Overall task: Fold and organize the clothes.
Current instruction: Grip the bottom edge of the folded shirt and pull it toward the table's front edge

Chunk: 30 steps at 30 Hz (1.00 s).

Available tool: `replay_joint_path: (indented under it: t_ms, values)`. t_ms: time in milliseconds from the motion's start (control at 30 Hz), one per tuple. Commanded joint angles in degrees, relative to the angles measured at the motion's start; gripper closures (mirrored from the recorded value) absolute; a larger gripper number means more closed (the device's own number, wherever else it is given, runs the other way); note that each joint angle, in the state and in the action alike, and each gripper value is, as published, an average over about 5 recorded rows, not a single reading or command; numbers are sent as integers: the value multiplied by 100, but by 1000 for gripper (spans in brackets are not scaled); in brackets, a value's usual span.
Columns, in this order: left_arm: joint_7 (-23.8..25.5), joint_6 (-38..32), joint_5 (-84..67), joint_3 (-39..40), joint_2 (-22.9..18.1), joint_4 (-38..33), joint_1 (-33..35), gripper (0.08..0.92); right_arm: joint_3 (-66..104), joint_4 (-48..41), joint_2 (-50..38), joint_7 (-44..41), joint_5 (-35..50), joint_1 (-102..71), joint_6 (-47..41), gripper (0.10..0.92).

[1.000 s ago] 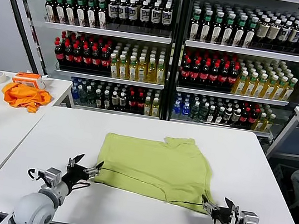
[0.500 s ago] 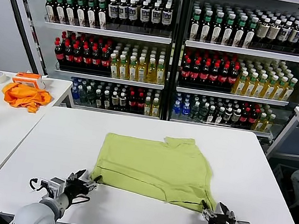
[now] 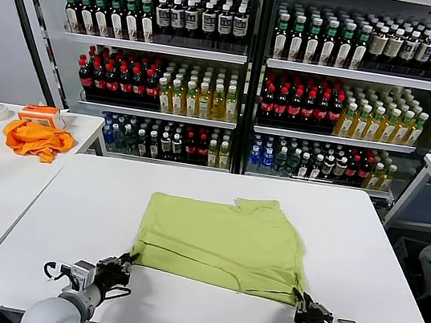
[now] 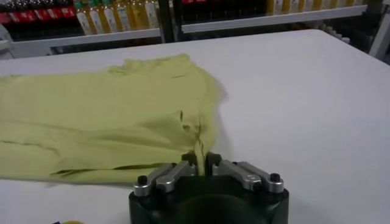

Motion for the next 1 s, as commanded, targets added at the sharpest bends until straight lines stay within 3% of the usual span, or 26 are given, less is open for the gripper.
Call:
replay_joint_path:
  t_ms: [33, 200, 467, 867, 1000]
  values:
    - [-63, 77, 23, -106, 12, -581, 475, 883, 186, 490, -129, -45, 21, -373, -41, 902]
    - [-38, 74, 158, -369, 67, -1226, 1188, 911, 466, 1040, -226, -100, -96, -1078, -130, 902]
    - [15, 102, 546, -659, -53, -1659, 1943, 913, 551, 1191, -227, -109, -340, -1523, -120, 902]
    - [48, 108, 895, -886, -102, -1732, 2228, 912, 447, 1026, -164, -92, -858, -1559, 31, 902]
    - [38, 119, 981, -938, -126, -1849, 2323, 897, 506, 1178, -166, -125, -785, -1614, -32, 845]
